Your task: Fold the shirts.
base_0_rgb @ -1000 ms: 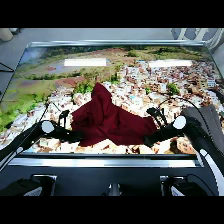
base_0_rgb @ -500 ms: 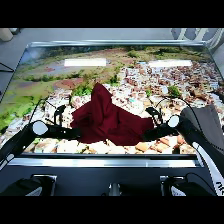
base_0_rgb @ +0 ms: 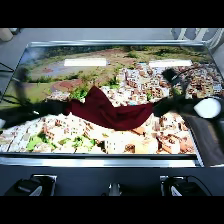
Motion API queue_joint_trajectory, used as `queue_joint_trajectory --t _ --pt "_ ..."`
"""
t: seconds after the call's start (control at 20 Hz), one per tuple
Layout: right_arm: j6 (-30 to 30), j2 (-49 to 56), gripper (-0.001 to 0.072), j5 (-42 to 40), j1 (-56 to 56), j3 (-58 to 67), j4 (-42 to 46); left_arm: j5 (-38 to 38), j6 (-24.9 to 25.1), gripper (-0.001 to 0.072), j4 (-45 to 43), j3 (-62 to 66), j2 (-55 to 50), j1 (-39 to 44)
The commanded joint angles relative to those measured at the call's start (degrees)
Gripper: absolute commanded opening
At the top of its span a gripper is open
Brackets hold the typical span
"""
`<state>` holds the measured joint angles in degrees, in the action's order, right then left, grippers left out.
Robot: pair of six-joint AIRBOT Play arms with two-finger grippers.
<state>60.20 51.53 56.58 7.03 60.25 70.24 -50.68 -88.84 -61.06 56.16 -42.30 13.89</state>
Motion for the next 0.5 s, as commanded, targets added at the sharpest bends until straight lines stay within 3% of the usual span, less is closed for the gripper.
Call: queue_joint_trajectory --t 0.0,0.15,0.3,0.45 --pt "7.74 -10.36 0.0014 0.39 -0.04 19.37 16.22 3.54 0.79 0.0023 -4.17 23.47 6.47 -5.09" --pt "14.73 -15.43 0.0014 -0.72 -0.04 34.27 30.73 10.14 0.76 0.0023 -4.98 39.52 7.87 -8.83" --pt "15.67 -17.46 0.0014 -0.74 -0.04 39.10 31.52 8.72 -2.21 0.0023 -1.64 43.21 7.80 -8.92" --pt "15.63 -17.27 0.0014 -0.17 -0.04 39.10 31.78 1.29 -1.09 0.0023 0.55 41.83 6.60 -8.92"
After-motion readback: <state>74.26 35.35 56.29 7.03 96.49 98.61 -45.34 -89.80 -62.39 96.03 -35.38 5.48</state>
